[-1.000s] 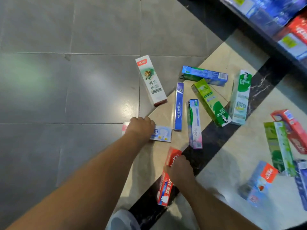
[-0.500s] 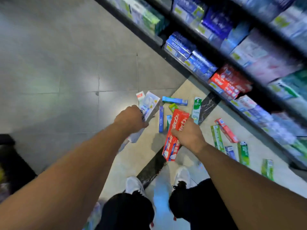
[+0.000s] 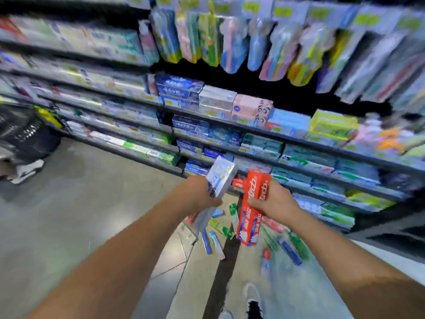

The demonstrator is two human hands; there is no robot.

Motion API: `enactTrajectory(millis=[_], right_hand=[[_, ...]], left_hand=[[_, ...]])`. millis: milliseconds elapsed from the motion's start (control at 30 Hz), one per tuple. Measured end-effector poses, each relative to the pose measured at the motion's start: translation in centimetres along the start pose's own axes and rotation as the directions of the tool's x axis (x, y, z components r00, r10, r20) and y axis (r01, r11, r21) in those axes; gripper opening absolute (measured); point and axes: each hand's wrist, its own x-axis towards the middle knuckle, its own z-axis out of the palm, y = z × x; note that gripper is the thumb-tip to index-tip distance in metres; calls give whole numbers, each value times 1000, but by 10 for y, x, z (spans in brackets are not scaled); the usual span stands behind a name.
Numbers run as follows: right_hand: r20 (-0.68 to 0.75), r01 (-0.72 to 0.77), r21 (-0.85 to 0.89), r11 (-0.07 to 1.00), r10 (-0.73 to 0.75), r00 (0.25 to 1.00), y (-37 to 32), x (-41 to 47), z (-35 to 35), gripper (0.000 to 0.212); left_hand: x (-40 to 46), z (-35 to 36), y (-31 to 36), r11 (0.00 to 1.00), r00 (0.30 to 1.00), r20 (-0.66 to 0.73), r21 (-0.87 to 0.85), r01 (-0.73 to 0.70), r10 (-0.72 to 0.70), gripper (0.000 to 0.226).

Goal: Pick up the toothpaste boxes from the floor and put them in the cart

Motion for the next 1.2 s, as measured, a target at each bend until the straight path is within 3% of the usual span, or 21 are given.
enactTrajectory(millis=[133, 267, 400, 500, 700, 833, 933, 1100, 1200], right_hand=[[-154, -41, 208, 977, 74, 985, 32, -53, -69, 30], [-266, -110, 346, 932, 210, 941, 95, -111, -139, 50], [-361, -145, 483, 864, 347, 866, 173, -182, -201, 33], [-420, -173, 545, 820, 446, 791, 239, -239, -245, 35], [-490, -185, 650, 737, 592, 640, 378, -351, -331, 43], [-462, -235, 713, 661, 694, 552, 458, -410, -375, 47], [-440, -287, 736, 613, 755, 486, 521, -448, -408, 52], [-467, -270, 752, 601, 775, 426, 599, -479, -456, 46], [-455, -281, 763, 583, 792, 408, 645, -476, -486, 49]], left_hand=[[7, -8, 83, 981, 981, 23, -33, -192, 192, 48], [0, -3, 187, 924, 923, 60, 12, -382, 380, 48], [-8, 21, 305, 826, 824, 140, 55, -560, 549, 55], [-24, 53, 406, 742, 744, 204, 103, -663, 636, 61], [-74, 143, 601, 679, 634, 352, -7, -734, 689, 67], [-119, 194, 708, 632, 571, 409, -19, -774, 712, 44], [-139, 232, 784, 589, 522, 446, -13, -808, 726, 45], [-153, 282, 886, 496, 433, 500, 8, -868, 750, 47], [-145, 306, 943, 488, 429, 513, 23, -873, 744, 45]])
